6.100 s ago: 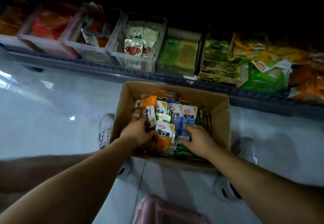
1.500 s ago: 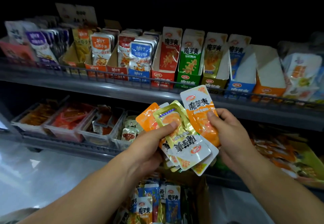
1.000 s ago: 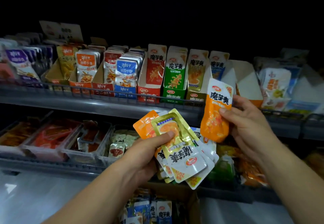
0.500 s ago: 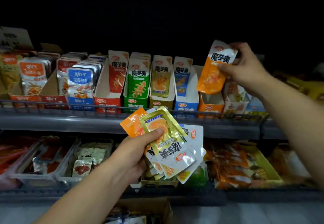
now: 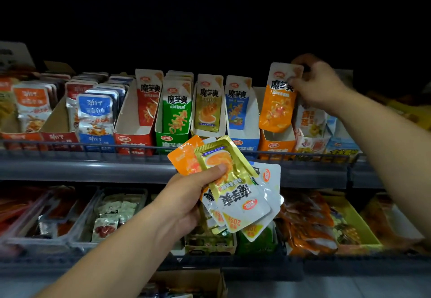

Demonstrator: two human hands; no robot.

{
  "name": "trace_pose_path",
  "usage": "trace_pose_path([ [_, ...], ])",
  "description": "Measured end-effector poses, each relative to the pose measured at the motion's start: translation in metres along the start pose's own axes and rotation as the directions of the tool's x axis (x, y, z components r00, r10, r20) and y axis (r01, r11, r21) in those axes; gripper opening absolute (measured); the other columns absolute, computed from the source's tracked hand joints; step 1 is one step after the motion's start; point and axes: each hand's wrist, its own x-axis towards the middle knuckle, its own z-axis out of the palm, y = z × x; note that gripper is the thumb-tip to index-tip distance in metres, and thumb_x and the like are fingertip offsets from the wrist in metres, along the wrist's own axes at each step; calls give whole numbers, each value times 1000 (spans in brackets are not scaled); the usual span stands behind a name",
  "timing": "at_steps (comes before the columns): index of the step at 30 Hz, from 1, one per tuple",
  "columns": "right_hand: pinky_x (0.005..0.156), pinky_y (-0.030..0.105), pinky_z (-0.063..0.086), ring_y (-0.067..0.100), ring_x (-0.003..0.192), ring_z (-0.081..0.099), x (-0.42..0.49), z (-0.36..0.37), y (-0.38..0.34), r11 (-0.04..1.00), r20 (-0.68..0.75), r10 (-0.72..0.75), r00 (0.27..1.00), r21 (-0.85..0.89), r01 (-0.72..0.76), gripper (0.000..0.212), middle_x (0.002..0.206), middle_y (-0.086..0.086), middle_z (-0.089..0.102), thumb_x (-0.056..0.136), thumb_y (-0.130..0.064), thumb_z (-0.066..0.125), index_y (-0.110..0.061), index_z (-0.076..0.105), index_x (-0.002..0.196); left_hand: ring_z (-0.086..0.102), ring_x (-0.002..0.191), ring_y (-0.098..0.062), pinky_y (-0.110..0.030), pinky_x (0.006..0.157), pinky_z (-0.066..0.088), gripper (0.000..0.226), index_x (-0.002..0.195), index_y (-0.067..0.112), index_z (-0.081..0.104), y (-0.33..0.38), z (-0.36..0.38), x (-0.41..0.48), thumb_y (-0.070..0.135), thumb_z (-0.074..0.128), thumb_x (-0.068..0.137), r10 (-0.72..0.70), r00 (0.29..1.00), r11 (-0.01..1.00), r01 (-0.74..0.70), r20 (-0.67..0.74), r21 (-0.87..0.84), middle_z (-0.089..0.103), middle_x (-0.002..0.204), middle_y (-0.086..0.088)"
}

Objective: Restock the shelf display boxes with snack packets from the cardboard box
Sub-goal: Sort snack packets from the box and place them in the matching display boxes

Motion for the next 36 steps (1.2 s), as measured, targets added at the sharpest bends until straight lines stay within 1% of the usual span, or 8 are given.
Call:
trace_pose_path([
  [2, 43, 12, 45, 15, 75, 60, 4, 1, 1, 998, -2, -14, 1000, -59, 14, 33, 115, 7, 60, 102, -15, 54, -17, 49, 135, 78, 84, -32, -43, 76, 60, 29, 111, 6, 73, -1, -3, 1, 11, 78, 83, 6, 1000, 1000, -6, 0, 4, 79, 98, -16],
  [4, 57, 23, 51, 23, 94, 60, 7, 1, 4, 995, -28, -19, 999, -99, 16, 33, 122, 11, 60, 102, -14, 54, -15, 49, 135, 78, 85, -32, -43, 78, 60, 28, 111, 6, 73, -3, -6, 1, 11, 78, 84, 12, 1000, 1000, -12, 0, 7, 79, 99, -15],
  [6, 71, 32, 51, 27, 99, 59, 8, 2, 7, 993, -23, -14, 1000, -117, 11, 34, 122, 12, 60, 103, -14, 53, -15, 49, 136, 78, 86, -32, -44, 80, 59, 27, 111, 7, 73, -5, -8, 0, 11, 78, 85, 6, 1000, 1000, -6, 1, 1, 79, 99, -15],
  [11, 91, 27, 40, 32, 122, 56, 11, 14, 7, 977, 94, -7, 996, -209, 26, 32, 129, 17, 60, 99, -8, 58, -7, 54, 132, 78, 86, -32, -43, 79, 60, 27, 111, 7, 73, -10, -8, 4, 12, 78, 85, -4, 1000, 1000, 4, -2, 1, 79, 99, -14],
  [19, 86, 44, 54, 36, 106, 62, 25, 32, 18, 890, 62, -18, 998, -454, 44, 32, 119, 17, 64, 95, -22, 67, -15, 60, 124, 77, 94, -33, -46, 87, 60, 35, 115, 8, 73, -13, -11, 6, 12, 81, 81, 51, 999, 998, -51, 18, 33, 79, 103, -14],
  [24, 78, 43, 51, 40, 102, 57, 35, 41, 27, 805, 6, -24, 1000, -593, 23, 29, 119, 18, 61, 96, -26, 64, -20, 59, 124, 77, 97, -32, -51, 94, 58, 47, 117, 10, 72, -14, -18, 5, 15, 85, 72, 126, 991, 986, -129, 33, 109, 79, 105, -12],
  [28, 76, 39, 42, 43, 105, 56, 36, 48, 29, 794, -65, -49, 997, -608, 0, 27, 121, 21, 58, 97, -18, 62, -15, 60, 124, 77, 94, -31, -49, 92, 59, 41, 114, 10, 73, -15, -24, 4, 13, 85, 76, 136, 991, 983, -135, 9, 127, 79, 103, -11],
  [36, 91, 48, 50, 42, 115, 57, 21, 45, 7, 898, -104, -64, 993, -439, 12, 34, 128, 21, 61, 96, -10, 59, -10, 60, 130, 77, 93, -33, -50, 90, 60, 37, 114, 9, 74, -14, -33, -1, 13, 84, 79, 50, 999, 990, -50, 3, 133, 79, 103, -13],
])
